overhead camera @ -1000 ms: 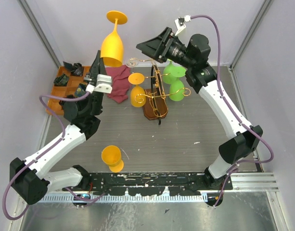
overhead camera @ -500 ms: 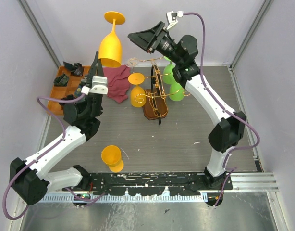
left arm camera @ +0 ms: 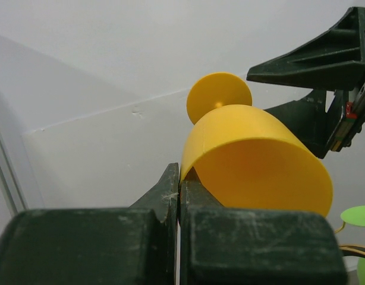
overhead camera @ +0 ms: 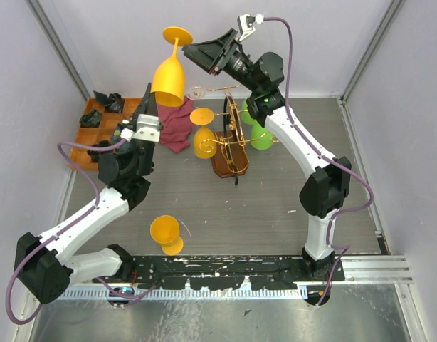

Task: Place the wine glass upside down on the wine glass rack

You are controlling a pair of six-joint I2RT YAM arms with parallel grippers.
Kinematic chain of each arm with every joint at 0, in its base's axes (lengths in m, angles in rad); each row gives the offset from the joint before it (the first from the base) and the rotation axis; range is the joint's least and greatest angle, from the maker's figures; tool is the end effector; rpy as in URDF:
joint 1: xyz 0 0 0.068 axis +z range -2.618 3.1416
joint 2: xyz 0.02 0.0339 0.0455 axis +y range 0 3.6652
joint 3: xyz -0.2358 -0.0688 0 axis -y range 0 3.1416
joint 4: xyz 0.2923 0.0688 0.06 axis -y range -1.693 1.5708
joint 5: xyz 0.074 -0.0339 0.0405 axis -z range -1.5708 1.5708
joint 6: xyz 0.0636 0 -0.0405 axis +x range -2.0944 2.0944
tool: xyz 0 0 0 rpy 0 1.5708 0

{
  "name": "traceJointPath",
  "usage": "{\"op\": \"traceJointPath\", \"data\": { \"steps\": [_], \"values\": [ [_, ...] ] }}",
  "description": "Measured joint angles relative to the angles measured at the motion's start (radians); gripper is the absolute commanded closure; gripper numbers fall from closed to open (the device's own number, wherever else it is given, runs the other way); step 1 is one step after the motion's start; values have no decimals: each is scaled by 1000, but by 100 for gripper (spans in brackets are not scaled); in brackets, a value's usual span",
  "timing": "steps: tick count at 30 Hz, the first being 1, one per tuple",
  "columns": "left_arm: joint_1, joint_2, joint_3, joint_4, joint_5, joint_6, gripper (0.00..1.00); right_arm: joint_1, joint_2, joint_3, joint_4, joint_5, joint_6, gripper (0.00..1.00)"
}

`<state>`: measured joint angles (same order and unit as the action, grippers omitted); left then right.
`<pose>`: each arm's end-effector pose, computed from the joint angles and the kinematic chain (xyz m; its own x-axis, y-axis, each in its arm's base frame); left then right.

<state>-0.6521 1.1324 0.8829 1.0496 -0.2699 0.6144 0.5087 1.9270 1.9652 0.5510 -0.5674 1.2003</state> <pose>0.2584 -0.1760 0.4100 0.7180 0.1508 -0.6795 0.0286 0.9690 0.2453 0.4184 0.2725 0.4765 -0.5709 0.5817 -0.5794 -0.7424 -0.0644 0.6668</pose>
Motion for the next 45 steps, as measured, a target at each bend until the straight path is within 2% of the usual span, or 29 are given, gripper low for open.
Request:
{"op": "traceJointPath", "data": {
  "steps": [15, 21, 28, 33, 35, 37, 41, 45],
  "values": [
    [-5, 15, -6, -2, -8, -48, 100, 7, 47, 29, 18, 0, 6, 41],
    [-5, 40, -6, 3, -8, -59, 100, 16, 64, 29, 16, 0, 6, 47],
    [-7, 58, -6, 23, -9, -62, 100, 19, 66, 30, 1, -4, 4, 66],
    [-8, 58, -6, 30, -16, -60, 100, 18, 66, 39, -2, -1, 21, 87],
    [-8, 58, -6, 25, -23, -58, 95, 17, 66, 51, 3, 0, 37, 94],
    [-8, 59, -6, 24, -23, -58, 82, 16, 66, 62, 9, -1, 38, 99],
    [-7, 57, -17, 25, -25, -55, 50, 15, 66, 68, 17, -5, 11, 99],
    [-12, 36, -49, 1, -3, -61, 36, 18, 66, 73, -16, -11, -51, 99]
  ]
}}
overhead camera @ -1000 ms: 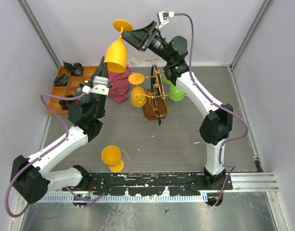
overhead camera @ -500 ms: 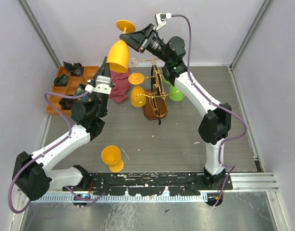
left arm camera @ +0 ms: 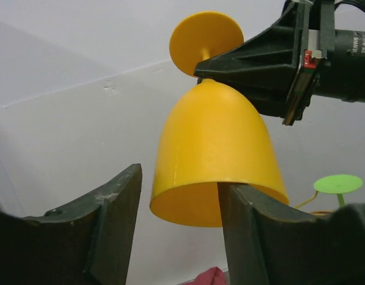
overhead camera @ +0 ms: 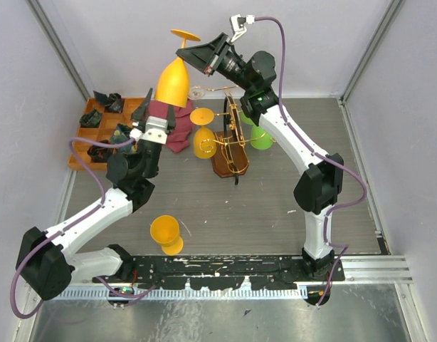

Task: Place the wine glass upside down on the wine glass rack

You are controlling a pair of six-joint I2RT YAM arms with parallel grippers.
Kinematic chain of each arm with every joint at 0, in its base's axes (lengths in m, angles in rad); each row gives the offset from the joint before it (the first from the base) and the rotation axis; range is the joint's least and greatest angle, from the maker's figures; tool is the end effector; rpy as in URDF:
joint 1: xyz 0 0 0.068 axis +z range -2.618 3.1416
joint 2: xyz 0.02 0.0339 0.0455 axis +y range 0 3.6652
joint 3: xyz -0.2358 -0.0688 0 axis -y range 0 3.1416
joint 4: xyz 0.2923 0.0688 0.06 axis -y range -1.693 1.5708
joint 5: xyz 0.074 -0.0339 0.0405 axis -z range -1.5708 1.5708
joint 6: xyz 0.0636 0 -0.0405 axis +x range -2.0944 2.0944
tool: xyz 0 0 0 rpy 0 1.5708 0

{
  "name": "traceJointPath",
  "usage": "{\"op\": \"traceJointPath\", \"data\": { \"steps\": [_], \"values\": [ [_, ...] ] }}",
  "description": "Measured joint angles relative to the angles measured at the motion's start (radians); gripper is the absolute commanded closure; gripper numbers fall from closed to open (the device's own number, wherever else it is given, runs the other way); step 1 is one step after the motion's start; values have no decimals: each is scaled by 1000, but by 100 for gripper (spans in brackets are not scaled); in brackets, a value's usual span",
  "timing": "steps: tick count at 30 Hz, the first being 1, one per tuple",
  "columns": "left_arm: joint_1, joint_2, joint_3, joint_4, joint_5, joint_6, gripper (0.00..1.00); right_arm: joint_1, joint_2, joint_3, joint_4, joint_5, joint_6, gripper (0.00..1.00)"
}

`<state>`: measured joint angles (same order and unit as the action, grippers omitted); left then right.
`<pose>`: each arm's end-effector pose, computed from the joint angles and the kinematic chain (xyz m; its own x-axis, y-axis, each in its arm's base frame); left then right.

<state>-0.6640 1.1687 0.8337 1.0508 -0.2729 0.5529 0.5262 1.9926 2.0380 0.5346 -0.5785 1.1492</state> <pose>0.2669 -0.1871 0.3798 0.6673 0.1199 -0.7350 0.0973 0.9644 0.2458 0.4255 0.2874 0.4716 -0.5506 0.5637 -0.6157 -0.7663 -0.0489 0.6406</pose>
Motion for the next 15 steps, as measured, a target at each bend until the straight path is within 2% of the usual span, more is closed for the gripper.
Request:
{"op": "traceJointPath", "data": {
  "steps": [4, 8, 15],
  "values": [
    [0, -51, -46, -57, 15, -6, 28, -5, 0, 17, -44, 0, -77, 99],
    [0, -120, -97, -149, 22, -16, 26, -34, -5, 21, -79, 0, -146, 99],
    [0, -224, -135, -333, 21, -50, 24, -97, -44, 33, -269, 31, -341, 99]
  ]
}}
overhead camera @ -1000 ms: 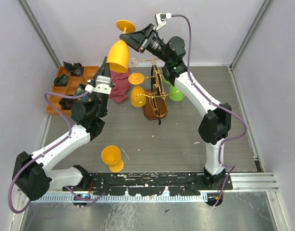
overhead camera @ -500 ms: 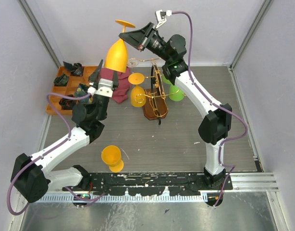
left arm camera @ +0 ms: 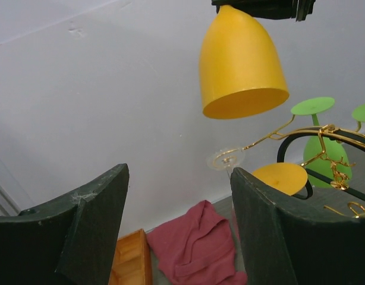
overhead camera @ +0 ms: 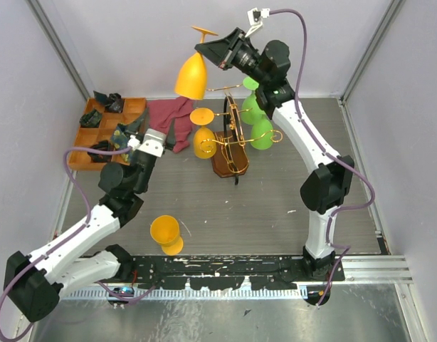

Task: Place the wine glass upside down on the wine glass rack

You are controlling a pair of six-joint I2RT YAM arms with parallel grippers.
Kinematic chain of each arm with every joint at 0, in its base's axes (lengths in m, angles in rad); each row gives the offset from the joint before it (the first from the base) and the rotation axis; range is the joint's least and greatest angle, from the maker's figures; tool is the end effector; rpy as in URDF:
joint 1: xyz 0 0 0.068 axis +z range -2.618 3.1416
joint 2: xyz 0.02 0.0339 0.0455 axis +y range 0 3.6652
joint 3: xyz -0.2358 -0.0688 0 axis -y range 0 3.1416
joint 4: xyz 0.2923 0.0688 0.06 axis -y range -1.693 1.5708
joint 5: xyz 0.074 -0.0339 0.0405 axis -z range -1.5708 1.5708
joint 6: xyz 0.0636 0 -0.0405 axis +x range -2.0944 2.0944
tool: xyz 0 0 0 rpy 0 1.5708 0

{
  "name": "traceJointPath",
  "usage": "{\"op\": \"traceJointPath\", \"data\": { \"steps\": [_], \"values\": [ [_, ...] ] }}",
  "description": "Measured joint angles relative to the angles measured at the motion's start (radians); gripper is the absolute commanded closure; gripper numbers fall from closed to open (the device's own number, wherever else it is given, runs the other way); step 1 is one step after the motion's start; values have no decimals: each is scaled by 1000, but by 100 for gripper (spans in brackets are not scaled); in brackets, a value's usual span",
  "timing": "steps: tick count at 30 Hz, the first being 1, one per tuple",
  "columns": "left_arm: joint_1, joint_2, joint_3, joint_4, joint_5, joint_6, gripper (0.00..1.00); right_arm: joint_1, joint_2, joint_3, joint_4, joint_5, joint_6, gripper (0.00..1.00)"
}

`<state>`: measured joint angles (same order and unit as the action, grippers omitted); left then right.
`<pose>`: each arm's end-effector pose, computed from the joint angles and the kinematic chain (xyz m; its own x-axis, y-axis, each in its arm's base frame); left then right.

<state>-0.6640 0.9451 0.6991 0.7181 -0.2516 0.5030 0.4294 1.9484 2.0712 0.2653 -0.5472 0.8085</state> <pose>0.2466 -0.1729 0.3533 0.5173 0.1880 -0.8349 0.1973 0.9231 0.3301 0.4485 0.2418 0.4766 -0.3362 0.5254 -0.7816 -0.7968 0.2838 0.5335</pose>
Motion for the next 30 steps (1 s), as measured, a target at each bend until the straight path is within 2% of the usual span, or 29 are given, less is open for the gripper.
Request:
{"op": "traceJointPath", "data": {
  "steps": [7, 14, 20, 26, 30],
  "values": [
    [0, -55, 53, -194, -30, -16, 19, 1, -101, -14, -248, 121, -266, 99],
    [2, -3, 218, -342, -153, -56, 15, 44, -346, -190, -399, 325, -526, 99],
    [64, 107, 399, -497, -212, -188, 14, 166, -492, -303, -469, 497, -677, 99],
    [120, 124, 420, -583, -214, -285, 14, 344, -615, -525, -478, 679, -765, 99],
    [128, 132, 420, -618, -215, -309, 14, 389, -727, -720, -463, 761, -757, 99]
  ]
}}
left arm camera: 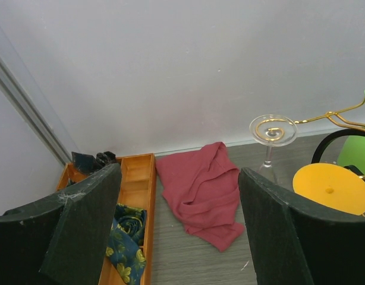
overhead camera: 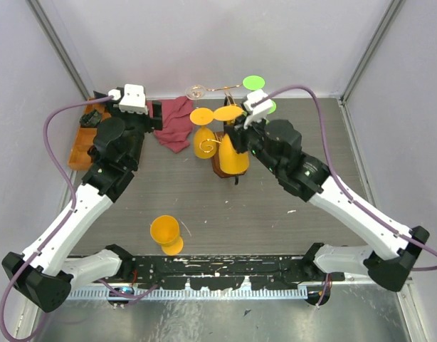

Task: Place the wine glass upside down on the wine glass rack

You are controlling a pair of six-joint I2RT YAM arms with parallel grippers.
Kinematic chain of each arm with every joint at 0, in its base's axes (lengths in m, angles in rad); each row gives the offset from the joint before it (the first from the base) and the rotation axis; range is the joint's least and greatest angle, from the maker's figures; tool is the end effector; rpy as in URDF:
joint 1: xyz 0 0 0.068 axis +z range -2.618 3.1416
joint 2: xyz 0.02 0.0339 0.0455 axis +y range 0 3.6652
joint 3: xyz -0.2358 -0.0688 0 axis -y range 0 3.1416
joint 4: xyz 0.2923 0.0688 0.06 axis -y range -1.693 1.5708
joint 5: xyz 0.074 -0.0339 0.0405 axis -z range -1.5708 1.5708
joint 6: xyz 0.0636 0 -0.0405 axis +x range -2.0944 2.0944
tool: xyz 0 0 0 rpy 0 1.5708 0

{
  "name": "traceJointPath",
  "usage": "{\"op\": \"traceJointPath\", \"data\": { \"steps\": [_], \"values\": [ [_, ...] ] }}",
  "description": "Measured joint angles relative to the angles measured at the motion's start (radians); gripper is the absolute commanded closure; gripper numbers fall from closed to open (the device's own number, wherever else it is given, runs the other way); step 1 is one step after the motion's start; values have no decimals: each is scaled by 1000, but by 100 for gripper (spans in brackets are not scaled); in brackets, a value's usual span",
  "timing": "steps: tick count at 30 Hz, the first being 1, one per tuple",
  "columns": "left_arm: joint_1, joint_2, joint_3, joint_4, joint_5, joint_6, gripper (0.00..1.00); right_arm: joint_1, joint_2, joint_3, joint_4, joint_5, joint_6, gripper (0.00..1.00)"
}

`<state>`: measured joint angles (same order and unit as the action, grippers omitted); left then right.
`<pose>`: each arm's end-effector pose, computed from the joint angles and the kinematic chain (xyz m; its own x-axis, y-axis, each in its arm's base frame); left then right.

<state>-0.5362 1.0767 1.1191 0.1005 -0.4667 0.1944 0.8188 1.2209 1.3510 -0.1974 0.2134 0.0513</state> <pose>0.2958 -0.1425 0.4121 0.1343 0.1209 -0.9835 0.0484 0.9906 0.1283 0.2537 0.2516 0.4233 -0.0751 -0.0069 -0.9972 -0.5663 0.8234 0.0369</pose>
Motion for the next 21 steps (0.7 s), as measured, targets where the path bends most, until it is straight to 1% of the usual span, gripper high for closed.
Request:
{"op": "traceJointPath", "data": {
  "steps": [3, 9, 14, 21],
  "values": [
    [3, 2, 2, -6, -1, -10, 14, 13, -97, -117, 10, 61, 9, 99],
    [4, 9, 5, -16, -14, -18, 14, 24, -249, -225, 50, 116, 12, 99],
    [5, 28, 11, -18, -23, -25, 14, 24, -306, -341, 119, 116, 19, 99],
    [5, 45, 13, -17, -24, -39, 14, 25, -311, -540, 238, 98, 31, 99]
  ]
}}
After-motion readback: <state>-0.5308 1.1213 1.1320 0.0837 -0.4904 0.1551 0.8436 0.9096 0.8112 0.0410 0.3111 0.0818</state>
